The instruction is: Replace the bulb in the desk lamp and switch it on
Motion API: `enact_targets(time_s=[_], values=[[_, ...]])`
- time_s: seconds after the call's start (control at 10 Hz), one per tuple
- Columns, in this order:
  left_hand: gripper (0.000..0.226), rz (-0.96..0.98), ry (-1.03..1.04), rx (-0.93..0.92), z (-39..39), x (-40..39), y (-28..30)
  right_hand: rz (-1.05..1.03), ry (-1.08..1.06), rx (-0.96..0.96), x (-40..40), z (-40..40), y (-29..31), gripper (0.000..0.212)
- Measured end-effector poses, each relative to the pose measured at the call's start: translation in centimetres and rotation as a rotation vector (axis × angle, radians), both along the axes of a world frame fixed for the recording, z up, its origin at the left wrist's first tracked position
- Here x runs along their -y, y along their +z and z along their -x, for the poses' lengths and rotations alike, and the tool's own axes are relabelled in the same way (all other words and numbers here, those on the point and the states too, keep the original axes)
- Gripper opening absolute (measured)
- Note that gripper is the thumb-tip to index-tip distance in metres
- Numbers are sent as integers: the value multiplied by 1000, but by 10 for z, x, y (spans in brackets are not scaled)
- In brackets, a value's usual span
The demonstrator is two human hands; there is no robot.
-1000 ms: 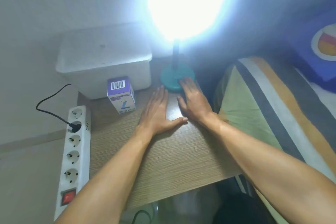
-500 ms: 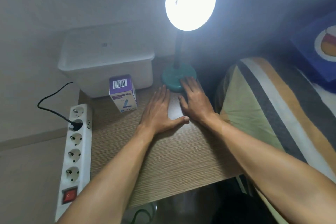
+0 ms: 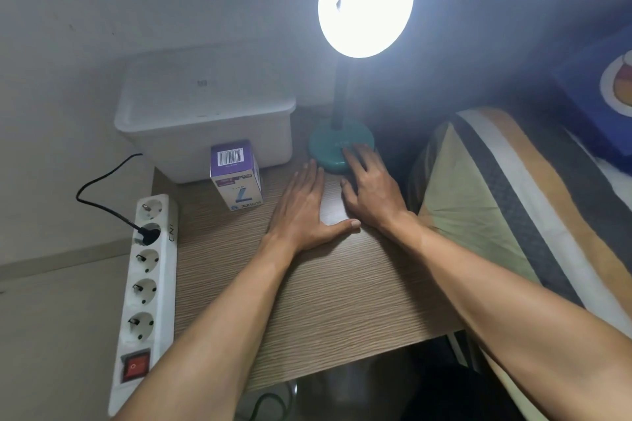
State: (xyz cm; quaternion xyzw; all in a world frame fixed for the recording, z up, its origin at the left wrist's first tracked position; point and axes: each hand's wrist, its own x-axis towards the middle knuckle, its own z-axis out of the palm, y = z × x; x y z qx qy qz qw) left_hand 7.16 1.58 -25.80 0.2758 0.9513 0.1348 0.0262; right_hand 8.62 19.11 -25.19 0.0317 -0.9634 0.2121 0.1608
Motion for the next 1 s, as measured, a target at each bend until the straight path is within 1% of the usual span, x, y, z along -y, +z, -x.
enact_targets(time_s=[0.2, 0.3, 0.5, 0.6, 0.7, 0.8, 0.9, 1.0], values=[[144, -6, 3, 5, 0, 0, 0, -20, -21, 3, 1, -1, 4, 61], [143, -16, 2, 4, 1, 0, -1, -30, -30, 4, 2, 0, 4, 61], [135, -58, -2, 16, -2, 2, -2, -93, -77, 62, 3, 8, 4, 67], [135, -39, 8, -8, -3, 1, -1, -108, -86, 77, 5, 7, 6, 67], [140, -29, 11, 34, -3, 1, 1, -95, -76, 98, 3, 6, 5, 67], [145, -30, 17, 109, -3, 1, 7, -76, -46, 172, 3, 6, 13, 68], [141, -23, 28, 173, -6, 3, 19, -91, -15, 264, 5, 4, 26, 78], [134, -15, 18, 264, -30, 11, 24, -129, -76, 306, 3, -20, 37, 81]])
